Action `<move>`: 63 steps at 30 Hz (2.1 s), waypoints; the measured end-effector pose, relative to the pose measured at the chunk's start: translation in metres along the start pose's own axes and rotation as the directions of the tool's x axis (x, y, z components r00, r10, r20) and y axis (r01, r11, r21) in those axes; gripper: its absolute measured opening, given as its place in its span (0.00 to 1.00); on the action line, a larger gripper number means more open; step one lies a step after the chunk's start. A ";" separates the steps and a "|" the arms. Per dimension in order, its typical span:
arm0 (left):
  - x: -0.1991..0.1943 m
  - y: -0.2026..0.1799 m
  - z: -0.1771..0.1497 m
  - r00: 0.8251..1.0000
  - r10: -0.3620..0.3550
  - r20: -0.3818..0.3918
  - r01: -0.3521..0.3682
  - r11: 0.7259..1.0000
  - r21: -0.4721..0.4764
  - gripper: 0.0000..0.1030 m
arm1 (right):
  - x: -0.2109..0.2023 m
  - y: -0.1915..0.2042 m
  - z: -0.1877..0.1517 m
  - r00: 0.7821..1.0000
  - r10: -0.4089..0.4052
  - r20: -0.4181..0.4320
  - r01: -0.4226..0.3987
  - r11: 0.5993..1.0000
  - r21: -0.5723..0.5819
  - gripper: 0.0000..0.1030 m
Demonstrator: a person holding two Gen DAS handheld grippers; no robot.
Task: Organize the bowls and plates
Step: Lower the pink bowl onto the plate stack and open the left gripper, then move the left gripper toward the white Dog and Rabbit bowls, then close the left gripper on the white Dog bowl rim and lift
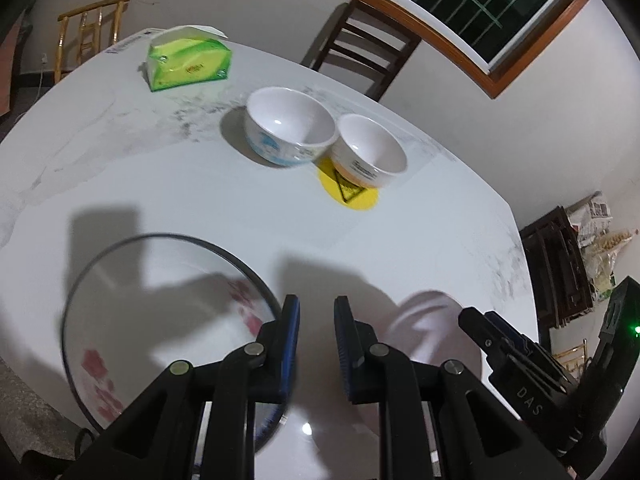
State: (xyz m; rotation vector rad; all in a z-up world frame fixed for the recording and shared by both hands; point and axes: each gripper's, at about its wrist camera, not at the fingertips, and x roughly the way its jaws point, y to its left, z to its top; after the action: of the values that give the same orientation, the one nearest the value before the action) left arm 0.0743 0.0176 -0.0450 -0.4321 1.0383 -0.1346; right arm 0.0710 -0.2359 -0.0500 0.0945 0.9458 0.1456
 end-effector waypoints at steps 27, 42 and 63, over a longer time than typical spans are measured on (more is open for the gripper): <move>0.043 0.082 0.128 0.999 0.014 0.036 -0.010 0.995 -0.101 0.23 | 0.089 0.054 0.089 0.968 0.230 -0.103 -0.220 0.970 0.098 0.42; 0.111 0.080 0.187 1.000 0.005 -0.017 -0.007 0.993 -0.122 0.26 | 0.163 0.074 0.133 0.956 0.250 -0.153 -0.212 0.950 0.229 0.39; 0.147 0.065 0.190 0.993 0.103 -0.059 -0.104 0.995 -0.010 0.13 | 0.201 0.082 0.140 0.944 0.262 -0.202 -0.209 0.945 0.250 0.22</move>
State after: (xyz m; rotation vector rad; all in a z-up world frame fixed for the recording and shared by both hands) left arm 0.3053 0.0850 -0.1072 -0.3876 1.1170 -0.0478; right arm 0.2936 -0.1246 -0.1179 0.4103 1.1832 0.2764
